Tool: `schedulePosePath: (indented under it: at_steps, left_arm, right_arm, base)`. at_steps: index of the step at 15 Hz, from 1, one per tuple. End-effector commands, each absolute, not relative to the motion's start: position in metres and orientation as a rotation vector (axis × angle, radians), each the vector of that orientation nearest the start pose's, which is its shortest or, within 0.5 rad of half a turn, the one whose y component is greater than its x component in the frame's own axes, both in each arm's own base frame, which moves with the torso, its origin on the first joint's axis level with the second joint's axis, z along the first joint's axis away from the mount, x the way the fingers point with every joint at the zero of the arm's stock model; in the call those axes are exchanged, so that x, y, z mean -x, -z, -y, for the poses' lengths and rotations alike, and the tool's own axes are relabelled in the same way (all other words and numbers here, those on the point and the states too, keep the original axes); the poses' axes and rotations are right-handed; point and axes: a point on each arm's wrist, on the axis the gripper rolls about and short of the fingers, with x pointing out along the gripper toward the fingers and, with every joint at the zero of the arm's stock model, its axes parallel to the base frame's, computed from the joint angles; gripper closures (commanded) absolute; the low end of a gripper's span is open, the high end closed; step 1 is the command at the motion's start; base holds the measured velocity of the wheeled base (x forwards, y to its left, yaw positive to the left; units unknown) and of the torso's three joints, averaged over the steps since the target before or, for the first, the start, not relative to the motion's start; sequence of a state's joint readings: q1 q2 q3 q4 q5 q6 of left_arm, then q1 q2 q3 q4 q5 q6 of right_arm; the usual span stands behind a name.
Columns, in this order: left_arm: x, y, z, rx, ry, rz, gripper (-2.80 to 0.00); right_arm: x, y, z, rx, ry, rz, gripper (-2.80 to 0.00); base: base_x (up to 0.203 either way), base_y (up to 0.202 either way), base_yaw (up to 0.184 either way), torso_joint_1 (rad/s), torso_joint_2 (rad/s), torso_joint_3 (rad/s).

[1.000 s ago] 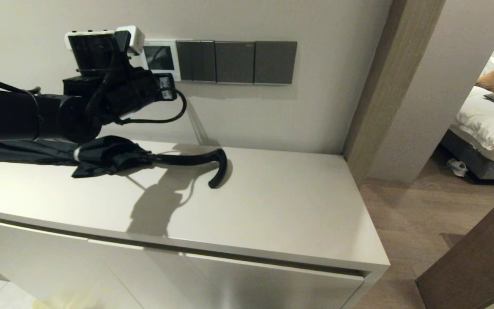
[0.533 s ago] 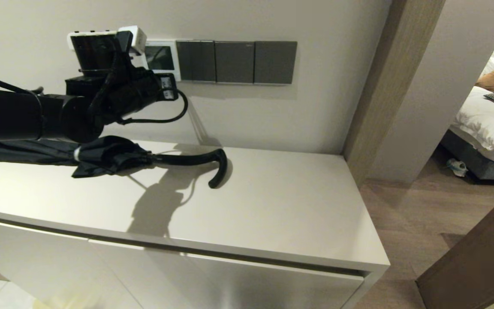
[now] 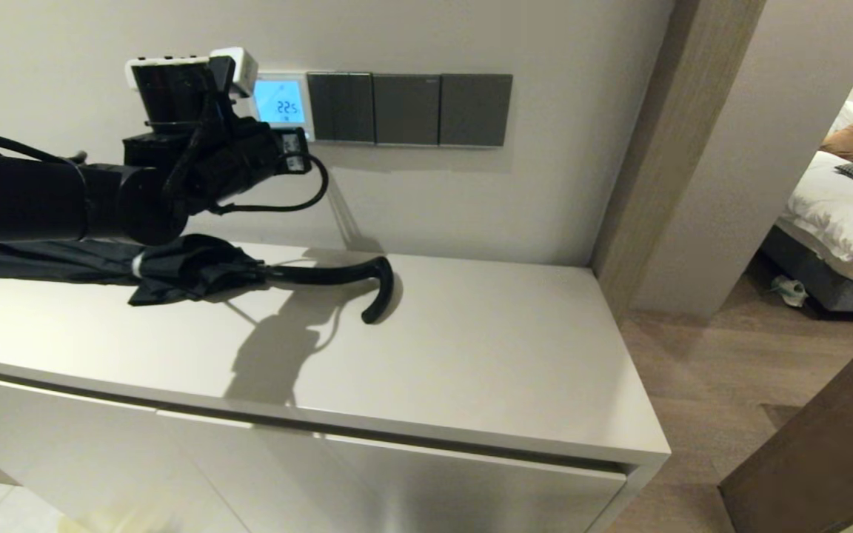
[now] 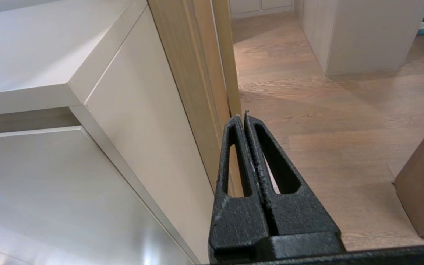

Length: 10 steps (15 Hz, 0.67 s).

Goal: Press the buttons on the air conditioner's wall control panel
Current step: Turn on the central air conditioner

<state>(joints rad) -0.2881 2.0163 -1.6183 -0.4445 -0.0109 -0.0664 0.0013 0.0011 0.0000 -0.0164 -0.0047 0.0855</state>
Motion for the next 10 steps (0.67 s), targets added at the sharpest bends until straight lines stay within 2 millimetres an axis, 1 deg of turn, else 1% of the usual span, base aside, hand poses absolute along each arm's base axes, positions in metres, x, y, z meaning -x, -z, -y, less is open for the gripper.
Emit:
schedulePosePath:
  at_steps: [1,4,7,10]
  left_arm:
    - [-0.403,-0.277,0.120,0.073,0.302,0.034,0.00]
    - [-0.399,-0.279,0.119,0.072,0.300,0.034,0.00]
    - [-0.387,-0.288,0.115,0.076,0.301,0.084,0.00]
    - [-0.382,-0.293,0.113,0.077,0.299,0.099,0.00]
  right_arm:
    - [0.023,-0.077,0.000,-0.086,0.002,0.014,0.00]
    - [0.023,-0.077,0.000,-0.086,0.002,0.014,0.00]
    - [0.023,-0.077,0.000,-0.086,0.002,0.014,0.00]
    - [0.022,-0.077,0.000,-0.086,0.003,0.012,0.00]
  base:
    - [0.000,0.000,0.000,0.000,0.00,0.000]
    - [0.000,0.000,0.000,0.000,0.00,0.000]
    - [0.000,0.000,0.000,0.000,0.00,0.000]
    - [0.000,0.000,0.000,0.000,0.00,0.000]
